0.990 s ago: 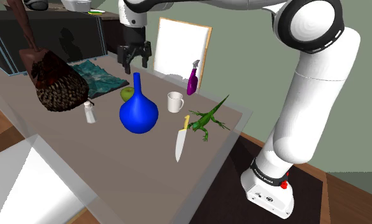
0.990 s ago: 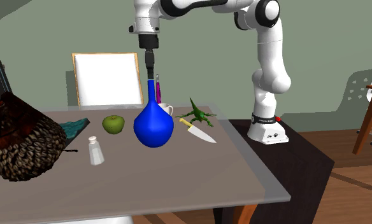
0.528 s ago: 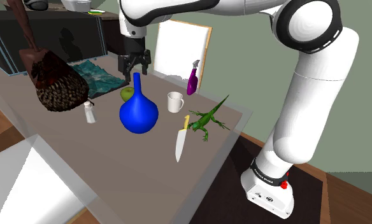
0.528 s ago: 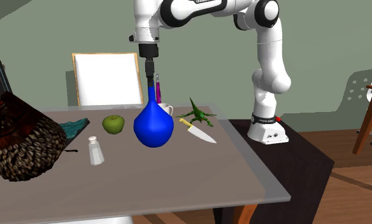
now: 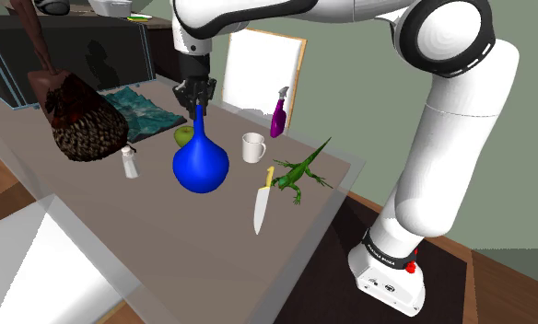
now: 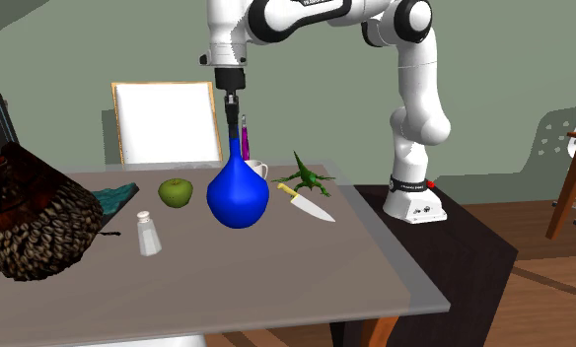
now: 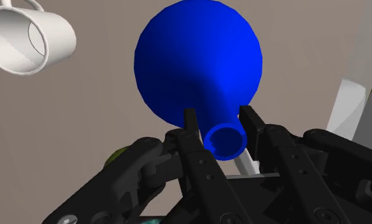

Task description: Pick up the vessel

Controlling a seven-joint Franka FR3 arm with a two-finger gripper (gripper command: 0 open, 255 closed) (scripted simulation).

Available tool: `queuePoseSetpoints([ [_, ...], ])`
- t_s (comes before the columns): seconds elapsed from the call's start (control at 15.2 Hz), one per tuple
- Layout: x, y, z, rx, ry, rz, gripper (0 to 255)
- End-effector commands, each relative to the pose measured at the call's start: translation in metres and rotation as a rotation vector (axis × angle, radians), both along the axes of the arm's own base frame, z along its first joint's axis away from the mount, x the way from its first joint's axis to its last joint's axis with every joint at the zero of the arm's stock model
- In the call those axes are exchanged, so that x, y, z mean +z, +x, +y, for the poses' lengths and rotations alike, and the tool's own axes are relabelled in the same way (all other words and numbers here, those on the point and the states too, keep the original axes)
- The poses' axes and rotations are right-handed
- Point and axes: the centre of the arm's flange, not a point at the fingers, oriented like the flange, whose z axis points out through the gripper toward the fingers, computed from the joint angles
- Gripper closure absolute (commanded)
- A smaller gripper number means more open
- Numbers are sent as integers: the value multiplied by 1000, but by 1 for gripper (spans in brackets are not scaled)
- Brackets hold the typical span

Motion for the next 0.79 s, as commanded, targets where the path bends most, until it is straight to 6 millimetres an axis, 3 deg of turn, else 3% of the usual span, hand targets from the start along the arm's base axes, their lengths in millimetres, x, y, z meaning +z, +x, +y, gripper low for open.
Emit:
queuePoseSetpoints([
  [0.0,0,0,0,0,0,1,255],
  [0.73,52,0,0,0,0,1,255],
])
